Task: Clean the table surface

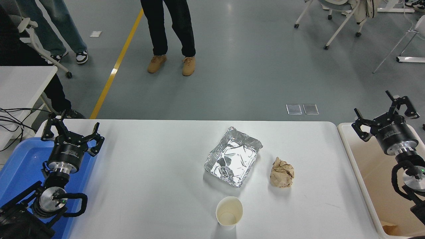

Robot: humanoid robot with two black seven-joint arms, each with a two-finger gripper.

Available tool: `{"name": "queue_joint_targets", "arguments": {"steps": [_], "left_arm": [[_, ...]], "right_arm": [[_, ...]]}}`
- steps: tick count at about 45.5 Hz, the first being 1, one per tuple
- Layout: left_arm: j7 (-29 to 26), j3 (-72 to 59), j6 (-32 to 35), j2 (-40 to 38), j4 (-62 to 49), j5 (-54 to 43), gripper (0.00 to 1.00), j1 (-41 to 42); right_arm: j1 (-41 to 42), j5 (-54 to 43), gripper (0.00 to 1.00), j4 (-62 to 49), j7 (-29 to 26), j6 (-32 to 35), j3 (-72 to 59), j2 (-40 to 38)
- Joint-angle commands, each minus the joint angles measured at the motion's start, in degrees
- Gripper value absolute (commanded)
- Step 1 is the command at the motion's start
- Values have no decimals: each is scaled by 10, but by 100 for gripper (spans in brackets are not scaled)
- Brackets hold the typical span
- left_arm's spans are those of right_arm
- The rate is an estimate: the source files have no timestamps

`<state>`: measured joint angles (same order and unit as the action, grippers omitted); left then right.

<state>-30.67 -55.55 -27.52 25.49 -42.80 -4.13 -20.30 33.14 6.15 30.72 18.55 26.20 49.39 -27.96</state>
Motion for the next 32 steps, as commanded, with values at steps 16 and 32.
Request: {"name": "queue_joint_targets", "arguments": {"steps": [16,32], "left_arm": [[0,2,0,0,0,1,99,-1],[0,2,0,0,0,1,99,-1]], "right_arm": [[-1,0,99,0,0,1,-2,0],[-4,0,99,4,0,3,-9,2]]}}
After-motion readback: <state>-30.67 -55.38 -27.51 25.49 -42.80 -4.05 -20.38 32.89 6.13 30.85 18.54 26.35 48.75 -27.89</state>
